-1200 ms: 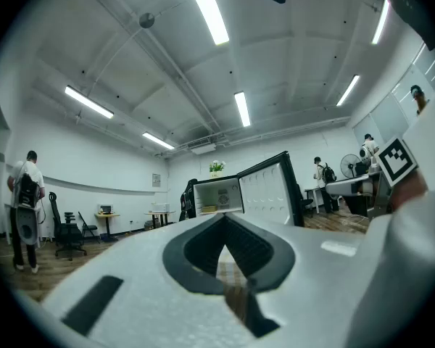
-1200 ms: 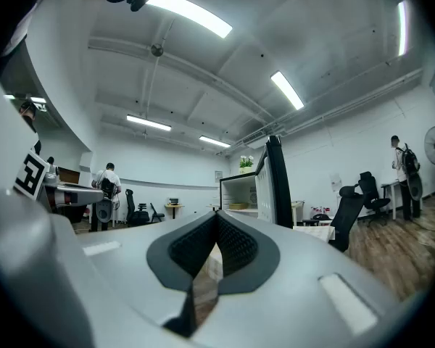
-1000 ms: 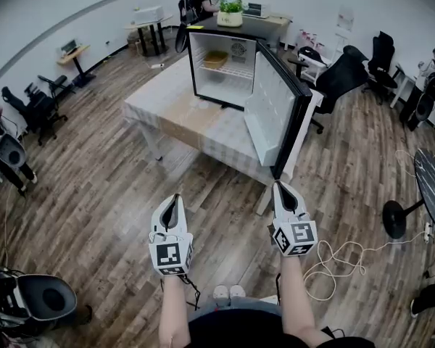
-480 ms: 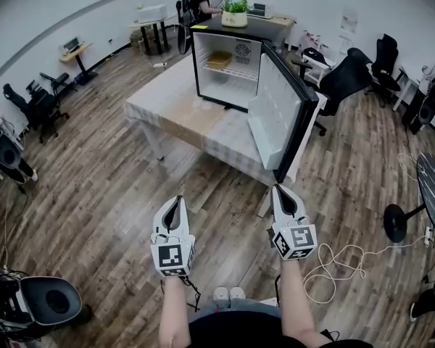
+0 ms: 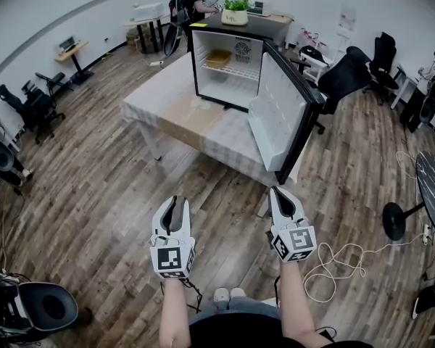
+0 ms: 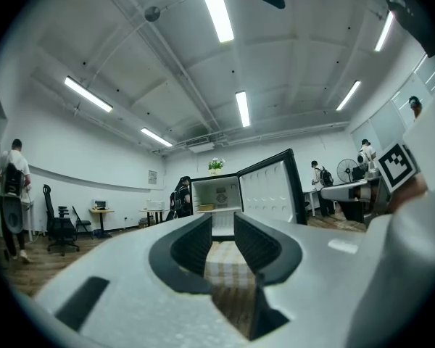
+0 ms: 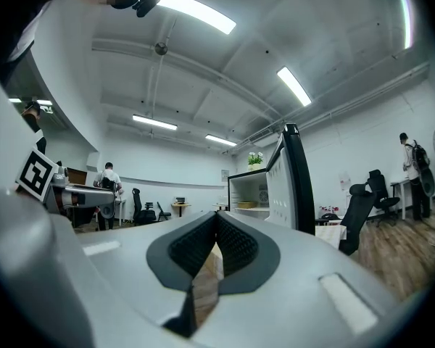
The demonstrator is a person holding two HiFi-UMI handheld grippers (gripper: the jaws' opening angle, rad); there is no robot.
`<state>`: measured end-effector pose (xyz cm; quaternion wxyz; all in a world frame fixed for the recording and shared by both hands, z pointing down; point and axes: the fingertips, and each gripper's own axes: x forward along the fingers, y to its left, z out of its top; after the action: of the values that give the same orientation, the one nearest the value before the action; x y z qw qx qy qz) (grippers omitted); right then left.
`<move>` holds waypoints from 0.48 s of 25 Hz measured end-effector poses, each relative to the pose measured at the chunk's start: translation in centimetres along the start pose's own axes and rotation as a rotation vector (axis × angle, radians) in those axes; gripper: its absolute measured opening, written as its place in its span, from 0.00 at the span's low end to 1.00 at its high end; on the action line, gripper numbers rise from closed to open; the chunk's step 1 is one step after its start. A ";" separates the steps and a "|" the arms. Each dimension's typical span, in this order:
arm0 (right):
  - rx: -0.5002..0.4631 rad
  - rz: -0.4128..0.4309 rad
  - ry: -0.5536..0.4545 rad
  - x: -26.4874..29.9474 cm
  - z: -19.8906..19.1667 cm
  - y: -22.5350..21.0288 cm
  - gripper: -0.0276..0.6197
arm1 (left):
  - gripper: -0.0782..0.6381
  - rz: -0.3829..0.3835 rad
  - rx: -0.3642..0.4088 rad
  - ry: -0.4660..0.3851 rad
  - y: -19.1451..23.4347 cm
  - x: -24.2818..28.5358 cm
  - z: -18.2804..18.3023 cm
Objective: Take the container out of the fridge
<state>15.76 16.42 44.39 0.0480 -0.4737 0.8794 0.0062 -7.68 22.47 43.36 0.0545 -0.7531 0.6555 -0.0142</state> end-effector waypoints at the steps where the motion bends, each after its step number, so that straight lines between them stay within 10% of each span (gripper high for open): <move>1: -0.003 0.001 0.002 0.2 -0.2 0.2 0.05 | 0.25 -0.002 0.000 -0.002 0.3 0.0 -0.1; 12: 0.009 -0.035 0.006 2.1 -1.5 0.8 0.05 | 0.52 -0.002 -0.020 -0.040 3.3 1.1 -0.6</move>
<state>13.89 15.05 45.63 0.0473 -0.4890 0.8710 -0.0001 -10.82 20.95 43.55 0.0600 -0.7545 0.6535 0.0075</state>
